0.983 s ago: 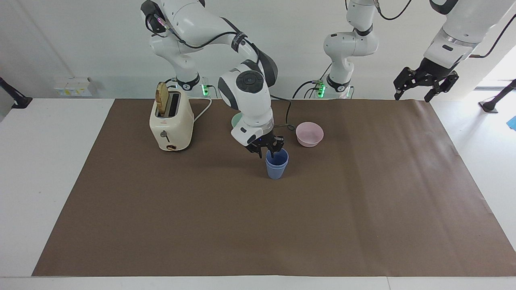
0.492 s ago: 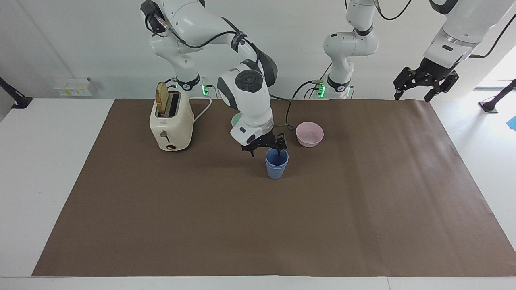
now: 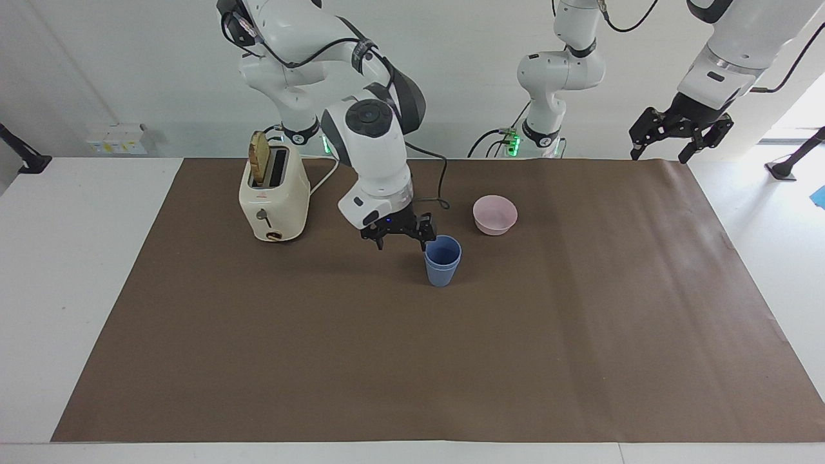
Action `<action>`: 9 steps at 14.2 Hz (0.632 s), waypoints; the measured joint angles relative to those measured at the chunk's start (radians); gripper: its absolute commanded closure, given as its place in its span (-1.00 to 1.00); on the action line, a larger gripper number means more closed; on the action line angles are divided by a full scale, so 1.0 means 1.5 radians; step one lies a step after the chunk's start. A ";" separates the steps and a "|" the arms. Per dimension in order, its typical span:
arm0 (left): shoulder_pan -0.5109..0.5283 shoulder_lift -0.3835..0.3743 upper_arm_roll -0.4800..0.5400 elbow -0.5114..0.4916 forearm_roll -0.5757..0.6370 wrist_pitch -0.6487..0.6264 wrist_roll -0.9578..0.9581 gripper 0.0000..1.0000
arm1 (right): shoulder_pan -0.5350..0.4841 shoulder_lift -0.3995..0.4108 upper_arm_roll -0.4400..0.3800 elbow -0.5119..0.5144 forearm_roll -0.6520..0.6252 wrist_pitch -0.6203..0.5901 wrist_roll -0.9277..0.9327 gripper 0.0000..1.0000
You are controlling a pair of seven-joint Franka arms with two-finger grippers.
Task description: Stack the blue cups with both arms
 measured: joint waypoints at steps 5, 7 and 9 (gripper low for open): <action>0.000 0.000 0.000 0.000 0.000 0.000 0.000 -1.00 | -0.057 -0.062 -0.010 0.026 -0.002 -0.092 -0.055 -1.00; 0.000 0.000 0.000 0.000 0.000 0.000 0.000 -1.00 | -0.087 -0.093 -0.012 0.027 -0.002 -0.136 -0.105 -1.00; 0.000 0.000 0.000 0.000 0.000 0.000 0.000 -1.00 | -0.114 -0.108 -0.013 0.027 -0.002 -0.164 -0.154 -1.00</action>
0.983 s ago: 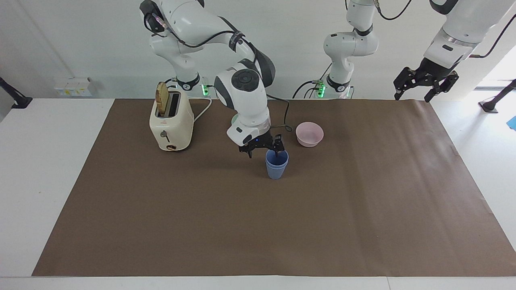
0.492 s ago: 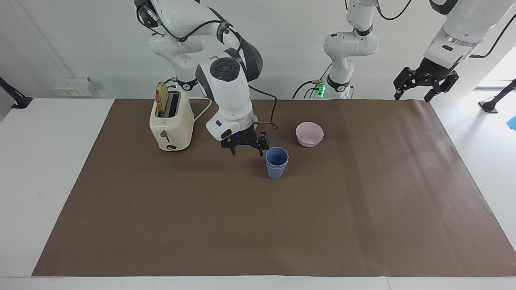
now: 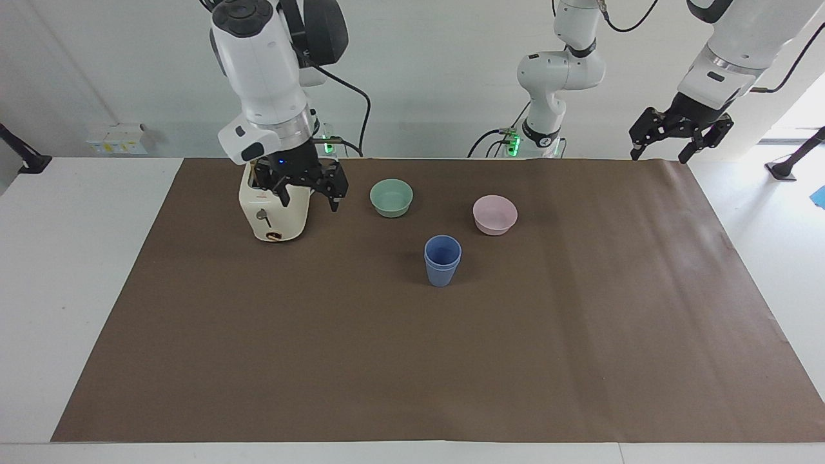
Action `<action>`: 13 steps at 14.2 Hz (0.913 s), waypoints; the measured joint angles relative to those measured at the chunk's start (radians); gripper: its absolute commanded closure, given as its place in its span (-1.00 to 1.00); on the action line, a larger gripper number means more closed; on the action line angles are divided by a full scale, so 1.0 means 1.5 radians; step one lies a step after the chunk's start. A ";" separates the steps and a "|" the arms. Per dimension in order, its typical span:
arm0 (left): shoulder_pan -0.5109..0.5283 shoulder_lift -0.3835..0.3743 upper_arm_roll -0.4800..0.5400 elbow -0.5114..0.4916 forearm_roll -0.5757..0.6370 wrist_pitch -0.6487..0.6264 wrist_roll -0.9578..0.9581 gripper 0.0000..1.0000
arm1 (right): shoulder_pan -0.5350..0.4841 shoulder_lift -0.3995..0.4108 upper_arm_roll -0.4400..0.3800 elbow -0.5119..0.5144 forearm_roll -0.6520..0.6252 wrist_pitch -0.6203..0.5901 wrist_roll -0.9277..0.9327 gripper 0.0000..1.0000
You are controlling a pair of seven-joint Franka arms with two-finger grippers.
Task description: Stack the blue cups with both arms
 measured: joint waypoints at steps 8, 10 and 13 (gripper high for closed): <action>0.000 0.000 0.000 0.000 0.000 0.000 0.000 -1.00 | -0.046 -0.022 -0.075 0.000 -0.001 -0.038 -0.217 -1.00; 0.000 0.000 0.000 0.000 0.000 0.000 0.000 -1.00 | -0.047 -0.026 -0.115 0.008 0.000 -0.052 -0.261 -1.00; 0.000 0.000 0.000 0.000 0.000 0.000 0.000 -1.00 | -0.038 -0.033 -0.148 0.018 0.010 -0.075 -0.270 -1.00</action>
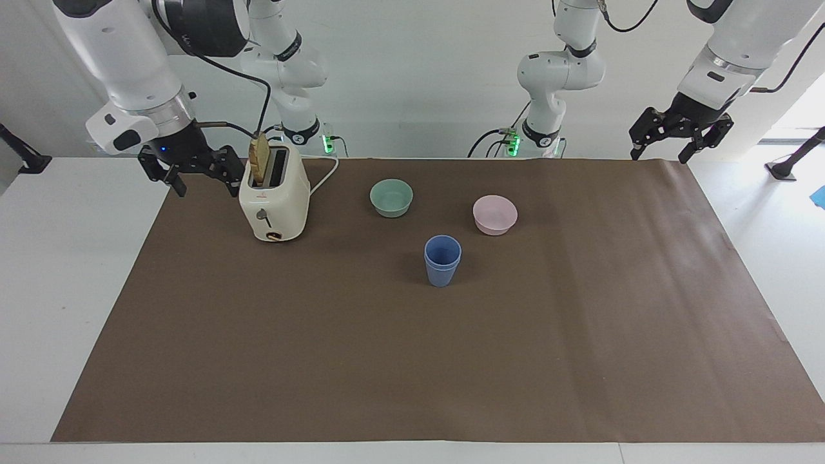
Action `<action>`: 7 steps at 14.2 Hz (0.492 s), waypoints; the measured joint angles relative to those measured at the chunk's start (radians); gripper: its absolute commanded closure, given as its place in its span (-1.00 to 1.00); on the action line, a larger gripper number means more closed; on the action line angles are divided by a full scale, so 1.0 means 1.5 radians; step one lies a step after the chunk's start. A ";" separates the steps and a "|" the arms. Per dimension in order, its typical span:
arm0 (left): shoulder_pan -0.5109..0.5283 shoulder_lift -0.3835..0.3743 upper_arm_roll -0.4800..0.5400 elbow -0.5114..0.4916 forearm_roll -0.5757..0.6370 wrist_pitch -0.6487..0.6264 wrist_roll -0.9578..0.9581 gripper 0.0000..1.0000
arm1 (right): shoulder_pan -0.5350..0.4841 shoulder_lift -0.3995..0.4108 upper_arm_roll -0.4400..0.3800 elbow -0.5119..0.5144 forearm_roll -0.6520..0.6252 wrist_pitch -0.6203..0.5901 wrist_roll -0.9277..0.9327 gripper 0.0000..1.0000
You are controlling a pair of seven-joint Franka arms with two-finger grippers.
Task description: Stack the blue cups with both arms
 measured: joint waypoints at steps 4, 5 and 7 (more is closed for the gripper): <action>0.000 0.000 0.000 0.000 0.000 0.000 0.000 -1.00 | 0.015 -0.016 -0.009 -0.005 0.004 -0.010 0.021 -1.00; 0.000 0.000 0.000 0.000 0.000 0.000 0.000 -1.00 | 0.017 -0.020 -0.009 -0.009 0.005 -0.010 0.028 -1.00; 0.000 0.000 0.000 0.000 0.000 0.000 0.000 -1.00 | 0.019 -0.021 -0.009 -0.011 0.005 -0.010 0.031 -1.00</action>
